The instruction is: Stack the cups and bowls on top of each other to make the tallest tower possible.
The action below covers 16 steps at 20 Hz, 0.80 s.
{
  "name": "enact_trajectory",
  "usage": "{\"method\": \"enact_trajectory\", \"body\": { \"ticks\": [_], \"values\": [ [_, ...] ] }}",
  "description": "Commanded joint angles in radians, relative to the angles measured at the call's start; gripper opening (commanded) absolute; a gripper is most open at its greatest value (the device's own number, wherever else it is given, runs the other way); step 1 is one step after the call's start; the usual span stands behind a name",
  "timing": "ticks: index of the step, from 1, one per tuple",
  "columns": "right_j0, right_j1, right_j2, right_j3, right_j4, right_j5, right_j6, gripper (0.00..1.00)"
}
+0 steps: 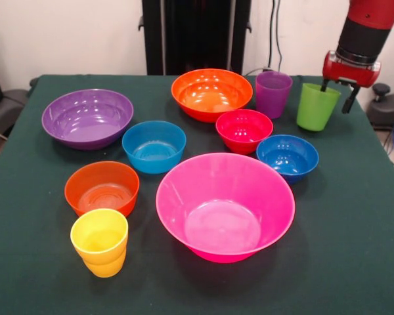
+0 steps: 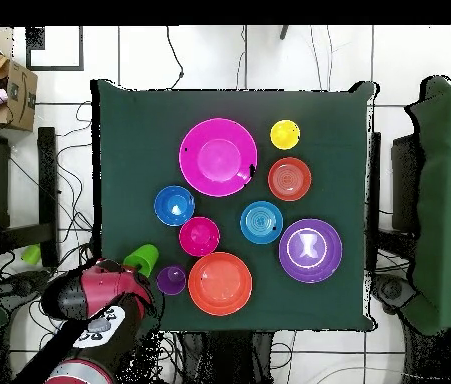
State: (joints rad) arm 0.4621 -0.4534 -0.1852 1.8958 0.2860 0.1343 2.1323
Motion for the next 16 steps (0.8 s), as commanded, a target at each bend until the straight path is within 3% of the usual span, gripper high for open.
{"method": "enact_trajectory", "body": {
  "ticks": [1,16],
  "values": [
    [-0.009,-0.003,0.055,-0.044,0.039,0.01,0.174,1.0],
    [-0.044,-0.03,0.059,-0.027,0.021,0.025,0.154,1.0]
  ]
}}
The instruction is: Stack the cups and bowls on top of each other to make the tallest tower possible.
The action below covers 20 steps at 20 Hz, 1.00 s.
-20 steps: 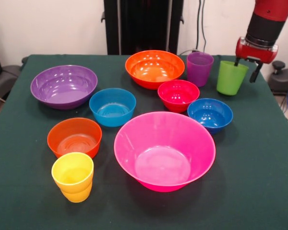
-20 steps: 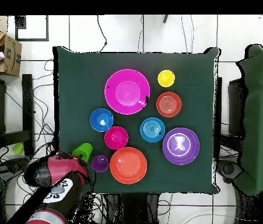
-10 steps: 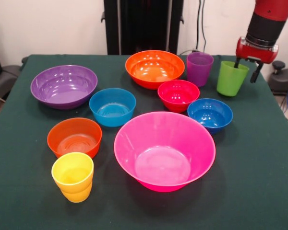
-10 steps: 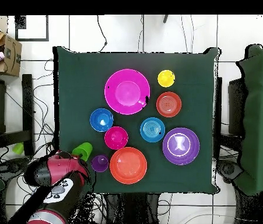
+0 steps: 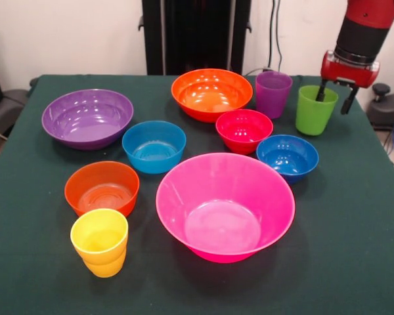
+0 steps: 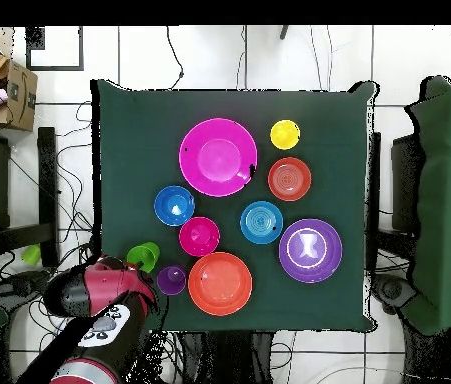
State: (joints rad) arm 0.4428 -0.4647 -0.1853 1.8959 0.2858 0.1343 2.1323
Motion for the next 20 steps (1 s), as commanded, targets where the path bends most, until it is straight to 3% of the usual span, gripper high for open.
{"method": "enact_trajectory", "body": {
  "ticks": [1,20],
  "values": [
    [-0.025,-0.017,0.056,-0.029,0.021,0.024,0.154,1.0],
    [-0.049,-0.017,0.056,-0.026,0.007,0.0,0.142,1.0]
  ]
}}
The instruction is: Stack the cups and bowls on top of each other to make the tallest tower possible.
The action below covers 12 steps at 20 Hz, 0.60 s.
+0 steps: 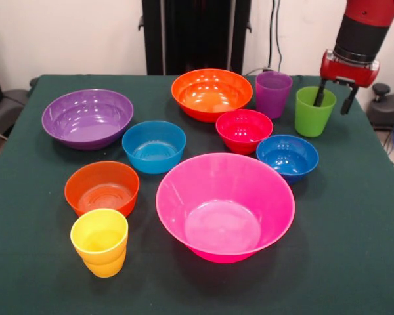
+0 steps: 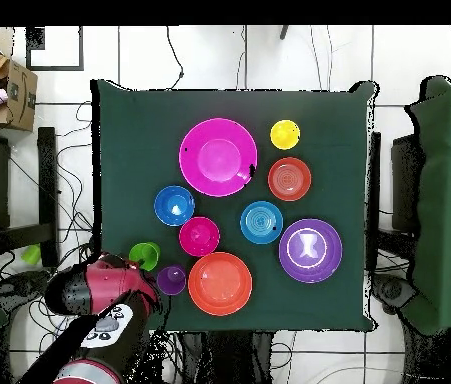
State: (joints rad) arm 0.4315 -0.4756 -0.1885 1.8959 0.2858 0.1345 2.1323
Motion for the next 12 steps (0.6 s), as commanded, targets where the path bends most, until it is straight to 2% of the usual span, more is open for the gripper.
{"method": "enact_trajectory", "body": {
  "ticks": [1,6,7,12],
  "values": [
    [-0.03,-0.004,0.052,-0.028,0.009,-0.002,0.146,1.0],
    [-0.032,-0.008,0.052,-0.021,0.005,-0.004,0.144,1.0],
    [-0.031,-0.007,0.049,-0.021,0.004,-0.004,0.144,0.0],
    [-0.025,-0.006,0.039,-0.023,0.003,-0.001,0.144,0.0]
  ]
}}
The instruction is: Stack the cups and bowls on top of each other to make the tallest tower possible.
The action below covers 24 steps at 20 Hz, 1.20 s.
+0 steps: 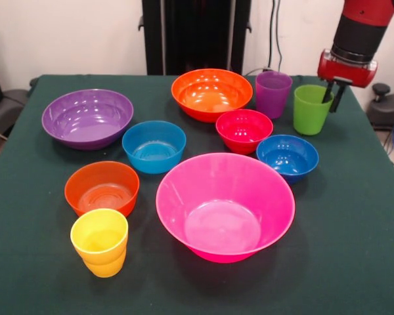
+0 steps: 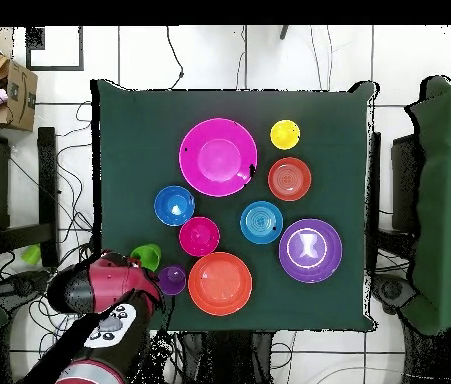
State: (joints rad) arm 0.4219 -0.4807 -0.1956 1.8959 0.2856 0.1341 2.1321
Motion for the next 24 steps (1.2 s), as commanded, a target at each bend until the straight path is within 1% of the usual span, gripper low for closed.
{"method": "enact_trajectory", "body": {
  "ticks": [1,8,9,10,12,15,17,20,24],
  "values": [
    [-0.017,-0.001,0.047,-0.022,0.003,0.0,0.143,0.0],
    [-0.009,0.004,0.04,-0.029,0.009,-0.001,0.149,0.0],
    [-0.011,-0.006,0.04,-0.027,0.012,0.01,0.15,0.0],
    [-0.016,-0.017,0.046,-0.022,0.014,0.028,0.149,0.0],
    [0.0,-0.054,0.026,-0.023,0.017,0.092,0.148,0.0],
    [0.026,-0.112,-0.013,-0.041,0.015,0.221,0.148,0.0],
    [0.033,-0.133,-0.029,-0.052,0.01,0.27,0.148,0.0],
    [0.019,-0.134,-0.036,-0.07,0.003,0.284,0.135,0.0],
    [-0.038,-0.119,-0.004,-0.093,-0.018,0.268,0.084,0.0]
  ]
}}
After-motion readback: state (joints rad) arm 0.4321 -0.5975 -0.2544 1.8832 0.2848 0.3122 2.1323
